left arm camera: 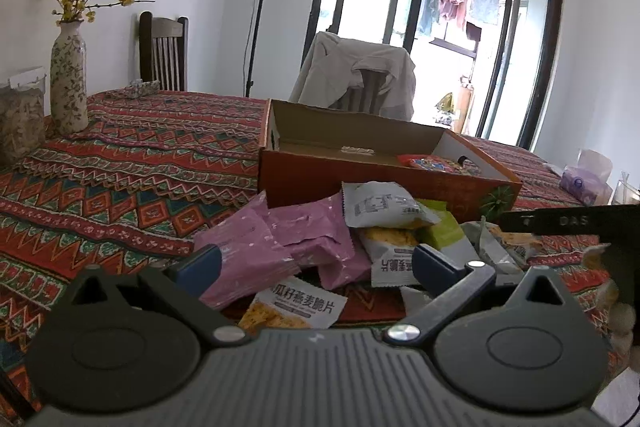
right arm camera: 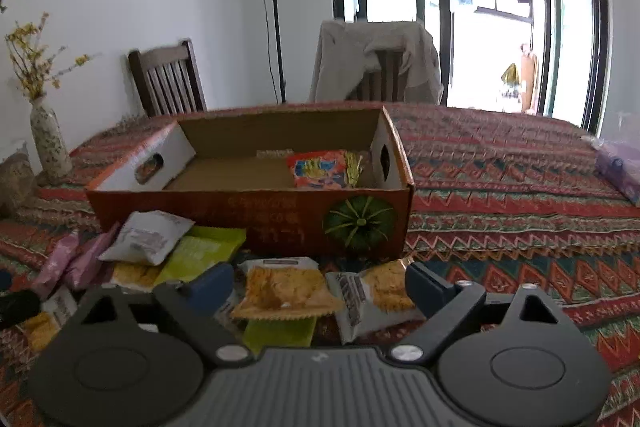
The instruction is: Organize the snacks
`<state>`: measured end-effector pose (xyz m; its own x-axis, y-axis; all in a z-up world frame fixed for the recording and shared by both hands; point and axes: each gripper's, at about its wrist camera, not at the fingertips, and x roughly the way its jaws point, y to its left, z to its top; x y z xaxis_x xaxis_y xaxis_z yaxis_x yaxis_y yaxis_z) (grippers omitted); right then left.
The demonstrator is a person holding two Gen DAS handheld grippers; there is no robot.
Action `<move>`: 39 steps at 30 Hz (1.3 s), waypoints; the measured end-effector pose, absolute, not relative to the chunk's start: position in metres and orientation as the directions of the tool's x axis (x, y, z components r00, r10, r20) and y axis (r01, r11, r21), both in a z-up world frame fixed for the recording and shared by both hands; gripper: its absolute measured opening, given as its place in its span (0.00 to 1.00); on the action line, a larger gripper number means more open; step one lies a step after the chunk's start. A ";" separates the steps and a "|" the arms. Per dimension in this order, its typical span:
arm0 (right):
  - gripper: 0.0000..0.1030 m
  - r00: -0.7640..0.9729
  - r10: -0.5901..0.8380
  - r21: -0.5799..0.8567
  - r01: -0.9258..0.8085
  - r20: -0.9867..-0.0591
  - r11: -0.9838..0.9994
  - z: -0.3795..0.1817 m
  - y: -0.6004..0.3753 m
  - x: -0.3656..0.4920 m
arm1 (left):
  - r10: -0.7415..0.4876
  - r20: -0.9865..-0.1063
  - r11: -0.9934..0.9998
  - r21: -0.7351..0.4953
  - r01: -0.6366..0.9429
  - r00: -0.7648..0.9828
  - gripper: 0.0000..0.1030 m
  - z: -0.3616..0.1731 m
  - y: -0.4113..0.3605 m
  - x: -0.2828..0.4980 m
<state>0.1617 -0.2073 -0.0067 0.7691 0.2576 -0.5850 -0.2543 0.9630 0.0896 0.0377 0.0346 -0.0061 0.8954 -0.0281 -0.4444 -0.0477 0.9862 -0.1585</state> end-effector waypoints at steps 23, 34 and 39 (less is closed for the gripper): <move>0.42 0.753 0.304 0.117 -0.293 -0.584 0.949 -0.025 -0.200 0.178 | -0.021 -0.466 0.985 -0.162 -0.062 0.885 1.00 -0.012 0.036 0.039; 0.42 0.870 0.277 0.165 -0.229 -0.407 0.959 -0.015 -0.226 0.114 | -0.008 -0.503 0.987 -0.144 -0.075 0.864 1.00 -0.022 0.033 0.043; 0.42 0.875 0.283 0.154 -0.240 -0.393 0.958 -0.016 -0.229 0.093 | 0.006 -0.540 0.990 -0.117 -0.082 0.842 1.00 -0.031 0.029 0.047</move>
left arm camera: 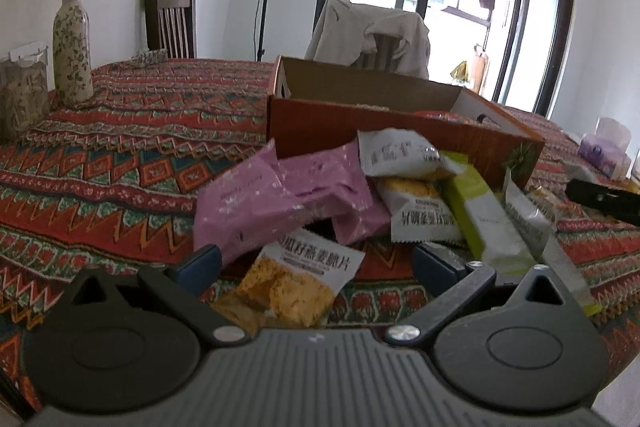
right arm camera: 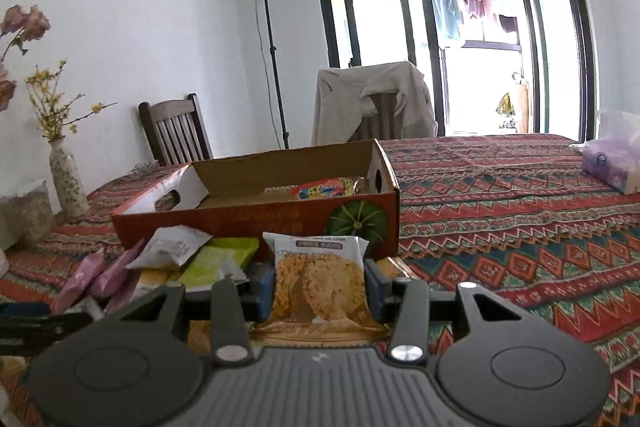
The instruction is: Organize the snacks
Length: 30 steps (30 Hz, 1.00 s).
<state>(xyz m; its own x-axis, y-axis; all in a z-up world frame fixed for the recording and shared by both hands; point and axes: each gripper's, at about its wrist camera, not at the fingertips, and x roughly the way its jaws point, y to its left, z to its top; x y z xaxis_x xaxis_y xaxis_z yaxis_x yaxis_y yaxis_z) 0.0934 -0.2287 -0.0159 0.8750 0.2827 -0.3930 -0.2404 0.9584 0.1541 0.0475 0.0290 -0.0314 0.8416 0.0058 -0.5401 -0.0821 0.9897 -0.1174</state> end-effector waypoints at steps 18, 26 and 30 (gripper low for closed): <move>0.43 0.860 0.294 0.156 -0.251 -0.418 0.955 -0.027 -0.226 0.087 | 0.094 -0.569 0.992 -0.020 -0.128 0.817 0.67 -0.044 0.024 0.048; 0.43 0.857 0.297 0.154 -0.255 -0.420 0.955 -0.029 -0.226 0.084 | 0.076 -0.551 0.997 0.025 -0.075 0.831 0.46 -0.044 0.008 0.040; 0.43 0.859 0.293 0.155 -0.251 -0.420 0.956 -0.028 -0.227 0.083 | 0.037 -0.534 0.999 0.015 -0.034 0.845 0.46 -0.042 0.003 0.034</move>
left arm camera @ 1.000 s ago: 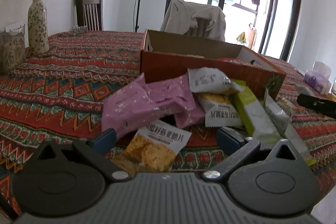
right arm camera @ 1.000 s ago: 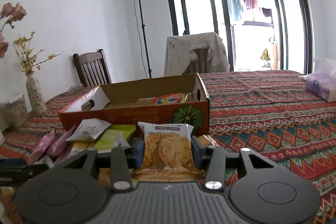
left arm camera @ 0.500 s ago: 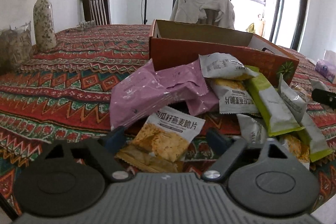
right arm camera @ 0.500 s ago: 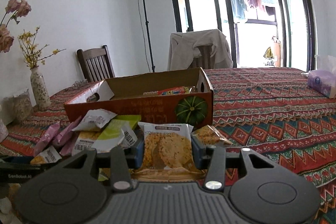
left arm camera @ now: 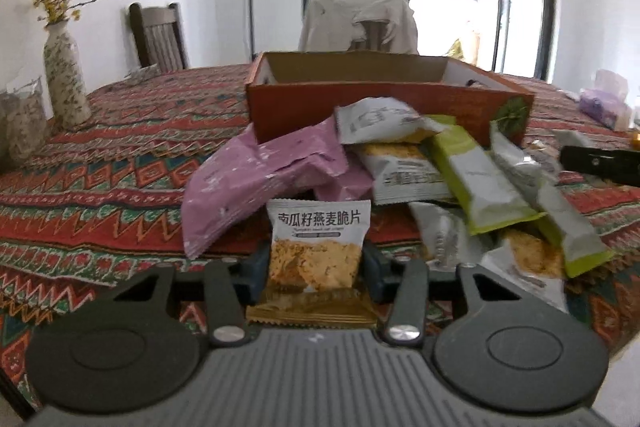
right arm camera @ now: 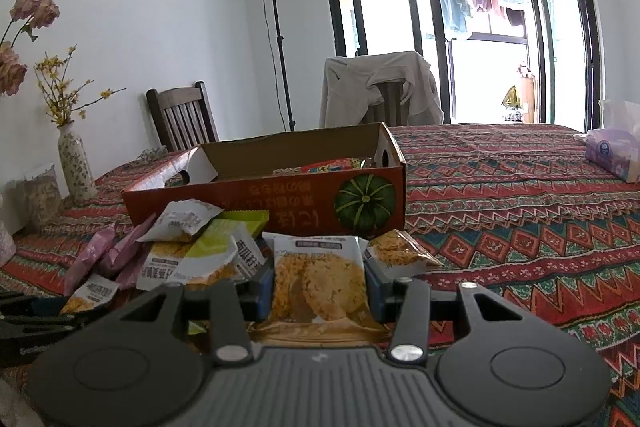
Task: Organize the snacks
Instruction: 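Carry the cracker packet with the left gripper into the box and release it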
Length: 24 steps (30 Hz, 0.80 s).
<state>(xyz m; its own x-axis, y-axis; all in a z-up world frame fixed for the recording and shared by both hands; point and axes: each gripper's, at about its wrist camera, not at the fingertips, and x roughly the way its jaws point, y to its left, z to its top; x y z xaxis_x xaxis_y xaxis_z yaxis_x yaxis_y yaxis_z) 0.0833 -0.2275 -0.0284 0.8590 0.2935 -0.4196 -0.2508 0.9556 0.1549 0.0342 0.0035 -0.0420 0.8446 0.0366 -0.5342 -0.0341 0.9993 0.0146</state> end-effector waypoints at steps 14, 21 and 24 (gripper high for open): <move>0.43 0.878 0.294 0.148 -0.257 -0.378 0.955 -0.019 -0.226 0.081 | -0.042 -0.431 0.999 -0.018 0.037 0.902 0.46 -0.017 -0.005 0.028; 0.43 0.898 0.287 0.137 -0.256 -0.334 0.957 -0.005 -0.222 0.098 | -0.056 -0.393 0.997 -0.073 0.030 0.918 0.47 0.007 -0.002 0.055; 0.43 0.907 0.283 0.128 -0.255 -0.312 0.959 0.004 -0.219 0.112 | -0.054 -0.370 0.996 -0.080 0.026 0.928 0.47 0.019 -0.003 0.071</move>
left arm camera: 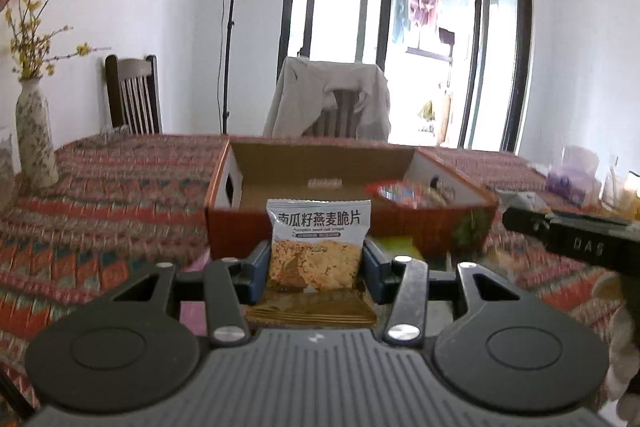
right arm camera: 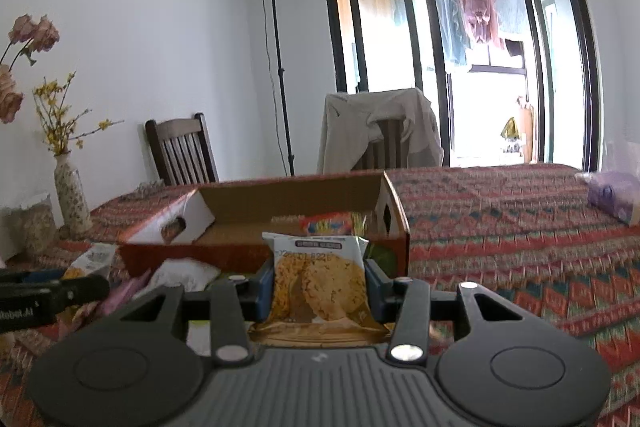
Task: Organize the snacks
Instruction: 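Carry the cracker packet with the left gripper into the box and release it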
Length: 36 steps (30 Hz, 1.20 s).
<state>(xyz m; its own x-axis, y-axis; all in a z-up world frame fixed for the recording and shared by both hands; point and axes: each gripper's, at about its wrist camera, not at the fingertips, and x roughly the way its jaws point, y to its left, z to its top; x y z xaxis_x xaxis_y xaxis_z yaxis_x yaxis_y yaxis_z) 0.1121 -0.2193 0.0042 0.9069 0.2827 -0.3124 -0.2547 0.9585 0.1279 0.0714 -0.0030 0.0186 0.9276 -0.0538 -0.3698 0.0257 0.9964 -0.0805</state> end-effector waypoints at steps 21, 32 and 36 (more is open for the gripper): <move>0.43 0.898 0.253 0.144 -0.214 -0.360 0.966 0.010 -0.183 0.262 | 0.075 -0.329 0.983 -0.137 -0.126 0.941 0.47 0.032 -0.010 0.215; 0.91 0.890 0.220 0.095 -0.199 -0.400 0.975 -0.009 -0.179 0.262 | 0.085 -0.329 0.979 -0.148 -0.140 0.940 0.96 0.017 0.001 0.209; 1.00 0.890 0.236 0.109 -0.210 -0.389 0.972 -0.009 -0.180 0.260 | 0.099 -0.305 0.974 -0.164 -0.155 0.947 1.00 0.017 0.003 0.205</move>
<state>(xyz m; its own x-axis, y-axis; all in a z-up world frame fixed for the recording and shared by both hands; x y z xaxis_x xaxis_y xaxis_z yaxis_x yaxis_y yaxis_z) 0.2601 -0.1803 -0.0090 0.8902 0.2363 -0.3895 -0.2101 0.9715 0.1094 0.2047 0.0034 0.0165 0.9471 0.0989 -0.3052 -0.1547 0.9742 -0.1645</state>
